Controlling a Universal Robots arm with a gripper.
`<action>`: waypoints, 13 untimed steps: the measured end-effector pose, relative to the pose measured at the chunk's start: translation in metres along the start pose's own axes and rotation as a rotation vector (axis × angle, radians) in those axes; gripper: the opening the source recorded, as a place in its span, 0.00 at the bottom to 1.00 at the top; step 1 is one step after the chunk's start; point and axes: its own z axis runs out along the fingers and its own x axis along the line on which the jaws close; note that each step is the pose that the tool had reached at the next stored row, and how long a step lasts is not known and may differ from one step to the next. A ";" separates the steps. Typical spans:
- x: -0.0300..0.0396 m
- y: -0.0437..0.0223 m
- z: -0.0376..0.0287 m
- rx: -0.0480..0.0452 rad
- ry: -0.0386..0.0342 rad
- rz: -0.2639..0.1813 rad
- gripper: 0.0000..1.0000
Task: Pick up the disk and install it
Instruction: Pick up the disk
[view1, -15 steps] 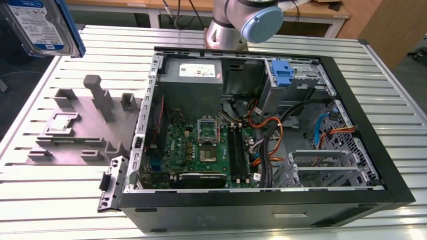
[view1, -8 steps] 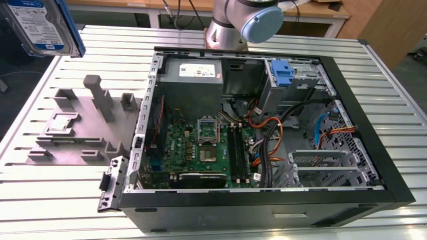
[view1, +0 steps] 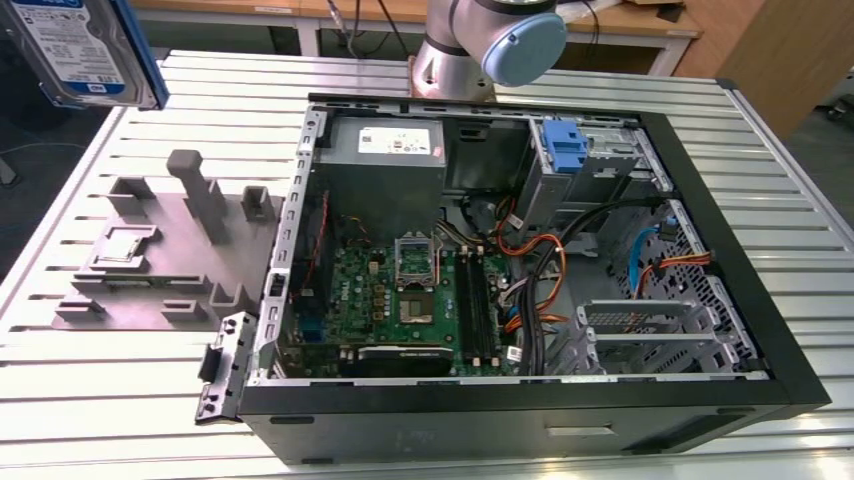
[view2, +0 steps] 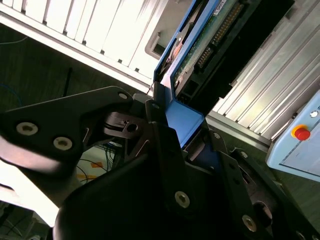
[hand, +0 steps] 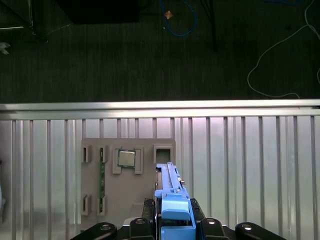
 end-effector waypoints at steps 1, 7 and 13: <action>0.0000 0.0000 -0.0008 0.0001 -0.0001 0.000 0.37; -0.0001 0.0000 -0.0046 0.0000 0.0000 0.000 0.37; -0.0001 0.0000 -0.0063 0.0000 0.0000 0.000 0.37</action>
